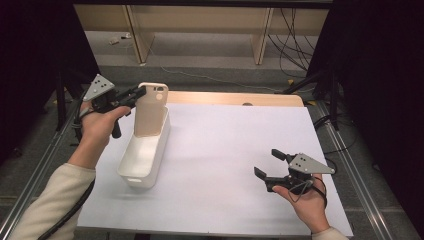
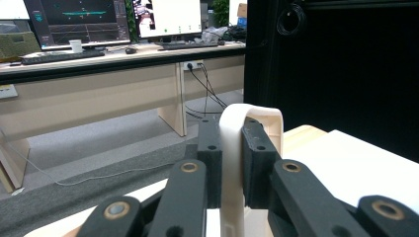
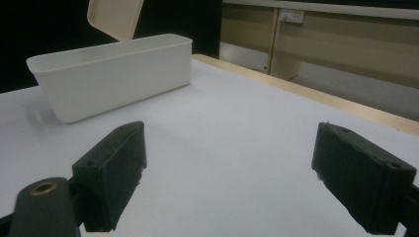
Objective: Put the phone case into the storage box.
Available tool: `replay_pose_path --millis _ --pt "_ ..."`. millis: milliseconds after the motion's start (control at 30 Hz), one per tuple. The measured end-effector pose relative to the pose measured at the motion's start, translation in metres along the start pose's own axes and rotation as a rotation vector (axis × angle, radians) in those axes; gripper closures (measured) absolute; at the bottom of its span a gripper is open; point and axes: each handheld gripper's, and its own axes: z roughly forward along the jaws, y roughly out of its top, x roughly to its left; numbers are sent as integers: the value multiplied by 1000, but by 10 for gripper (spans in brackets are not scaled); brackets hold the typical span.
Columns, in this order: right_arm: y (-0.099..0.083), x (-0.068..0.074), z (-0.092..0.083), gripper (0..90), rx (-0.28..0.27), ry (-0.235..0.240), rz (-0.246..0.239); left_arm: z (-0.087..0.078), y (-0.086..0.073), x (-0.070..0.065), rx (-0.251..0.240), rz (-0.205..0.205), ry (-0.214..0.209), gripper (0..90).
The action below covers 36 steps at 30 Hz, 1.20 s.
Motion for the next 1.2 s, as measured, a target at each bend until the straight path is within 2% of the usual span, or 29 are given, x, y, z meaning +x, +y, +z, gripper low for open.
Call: replay_pose_path --millis 567,900,933,967,1033,1067,1100,1200 --pt "0 0 -1 149 -4 6 9 5 -2 9 6 5 16 811" --pt "0 0 0 150 -4 2 10 7 -4 15 -5 -6 22 810" --pt "0 -2 0 150 -18 -8 -16 7 -4 15 -5 -7 22 811" --pt "0 -2 0 150 -19 -7 -19 7 -4 16 -5 -5 21 811" --pt "0 0 -1 150 -1 0 12 8 -5 17 -5 -8 22 811" --pt "0 -2 0 151 -15 -9 -14 9 -5 18 -4 -6 21 811" --pt "0 0 -1 151 -1 -2 11 10 -5 18 -5 -7 21 811" --pt "0 0 -1 151 -3 2 11 11 -6 20 -6 -9 21 811"
